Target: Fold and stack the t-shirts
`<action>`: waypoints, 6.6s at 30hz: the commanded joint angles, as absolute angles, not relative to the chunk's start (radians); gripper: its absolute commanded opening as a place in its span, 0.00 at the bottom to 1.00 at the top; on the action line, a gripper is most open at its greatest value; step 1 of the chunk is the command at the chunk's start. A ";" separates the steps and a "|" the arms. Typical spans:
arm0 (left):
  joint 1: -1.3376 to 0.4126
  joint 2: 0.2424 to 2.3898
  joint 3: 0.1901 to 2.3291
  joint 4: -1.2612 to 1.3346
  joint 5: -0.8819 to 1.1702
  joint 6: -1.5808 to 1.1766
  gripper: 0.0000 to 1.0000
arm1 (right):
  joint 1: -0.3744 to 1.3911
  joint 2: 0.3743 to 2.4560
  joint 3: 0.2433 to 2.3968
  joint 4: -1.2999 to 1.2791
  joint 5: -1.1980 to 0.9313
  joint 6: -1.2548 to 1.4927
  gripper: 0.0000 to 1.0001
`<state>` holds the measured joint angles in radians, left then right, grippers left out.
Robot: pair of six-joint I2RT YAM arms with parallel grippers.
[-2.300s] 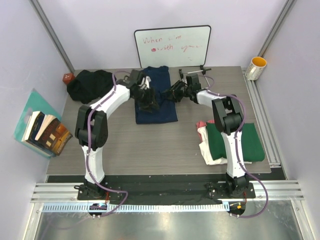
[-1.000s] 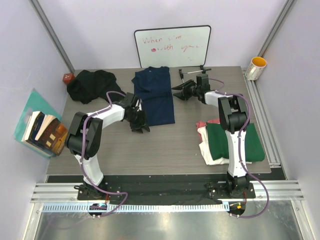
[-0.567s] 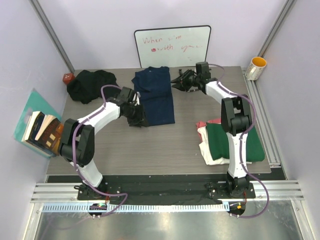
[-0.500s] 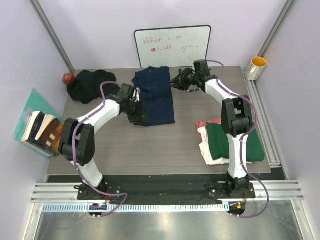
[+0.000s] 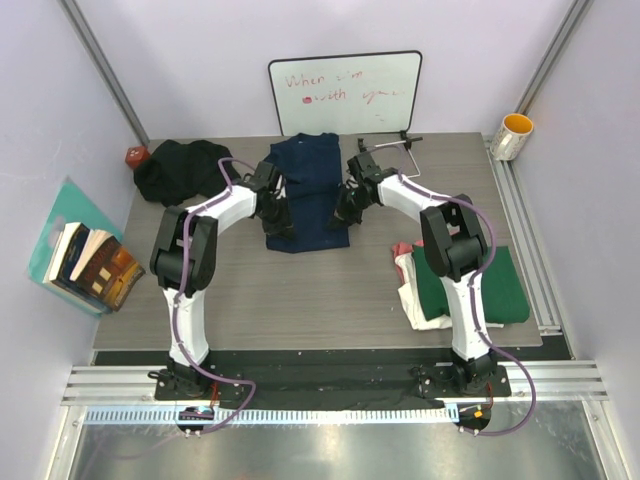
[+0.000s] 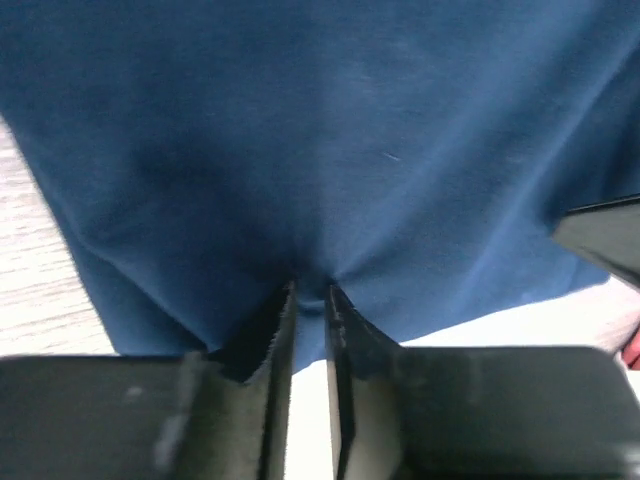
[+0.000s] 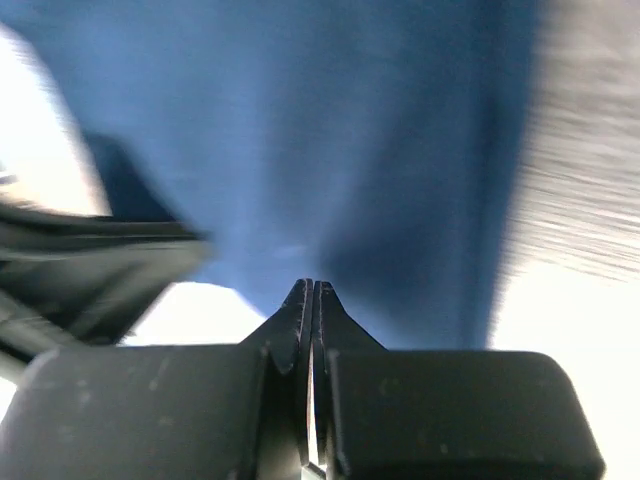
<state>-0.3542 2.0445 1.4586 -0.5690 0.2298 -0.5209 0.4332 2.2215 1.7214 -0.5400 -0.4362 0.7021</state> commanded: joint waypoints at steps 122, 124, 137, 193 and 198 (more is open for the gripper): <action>-0.261 1.706 0.940 -0.525 0.351 -0.635 0.61 | 0.402 1.942 1.071 -0.390 -0.546 0.405 0.54; -0.279 1.715 0.942 -0.517 0.353 -0.638 0.61 | 0.402 1.954 1.062 -0.391 -0.549 0.411 0.54; -0.276 1.655 0.920 -0.628 0.212 -0.626 0.57 | 0.407 1.957 1.009 -0.410 -0.474 0.428 0.54; -0.213 1.783 0.868 -0.554 0.509 -0.506 0.65 | 0.405 2.112 1.197 -0.551 -0.443 0.362 0.51; -0.215 1.786 0.871 -0.581 0.515 -0.509 0.65 | 0.408 2.102 1.169 -0.552 -0.456 0.364 0.51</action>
<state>-0.2054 1.7390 0.9058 -0.4561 0.6548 -0.5671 0.3939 2.0201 1.2503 -0.5613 -0.6724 0.4400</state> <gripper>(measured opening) 0.645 0.499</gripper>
